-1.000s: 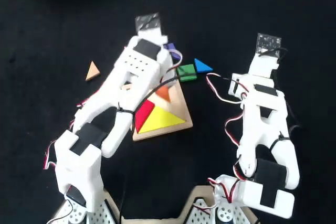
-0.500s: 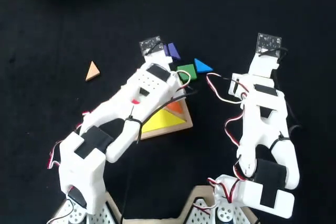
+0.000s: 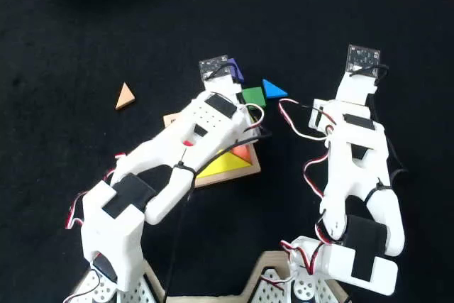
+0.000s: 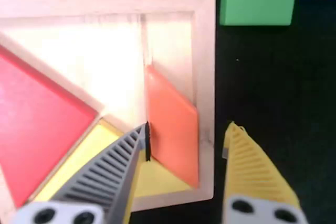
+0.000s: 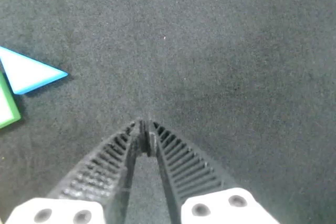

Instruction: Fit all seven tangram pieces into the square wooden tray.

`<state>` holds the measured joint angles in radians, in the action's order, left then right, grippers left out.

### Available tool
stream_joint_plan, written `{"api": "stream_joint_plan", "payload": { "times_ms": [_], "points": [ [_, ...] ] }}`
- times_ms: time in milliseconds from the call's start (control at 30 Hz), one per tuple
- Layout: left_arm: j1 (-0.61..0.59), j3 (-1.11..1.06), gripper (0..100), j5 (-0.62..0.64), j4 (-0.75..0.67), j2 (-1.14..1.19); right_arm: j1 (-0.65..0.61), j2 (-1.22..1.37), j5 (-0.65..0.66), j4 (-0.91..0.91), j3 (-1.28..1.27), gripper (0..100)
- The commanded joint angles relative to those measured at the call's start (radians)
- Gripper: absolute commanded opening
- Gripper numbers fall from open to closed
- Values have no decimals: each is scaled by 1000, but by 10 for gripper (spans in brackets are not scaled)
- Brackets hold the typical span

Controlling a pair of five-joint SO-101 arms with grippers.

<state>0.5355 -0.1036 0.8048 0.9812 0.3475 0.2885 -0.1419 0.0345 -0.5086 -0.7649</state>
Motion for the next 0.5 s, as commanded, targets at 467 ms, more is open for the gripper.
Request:
{"api": "stream_joint_plan", "payload": {
  "times_ms": [467],
  "points": [
    [-435,127,242,-460,565,-394,-133,-48,164,-48,4,11]
  ]
}}
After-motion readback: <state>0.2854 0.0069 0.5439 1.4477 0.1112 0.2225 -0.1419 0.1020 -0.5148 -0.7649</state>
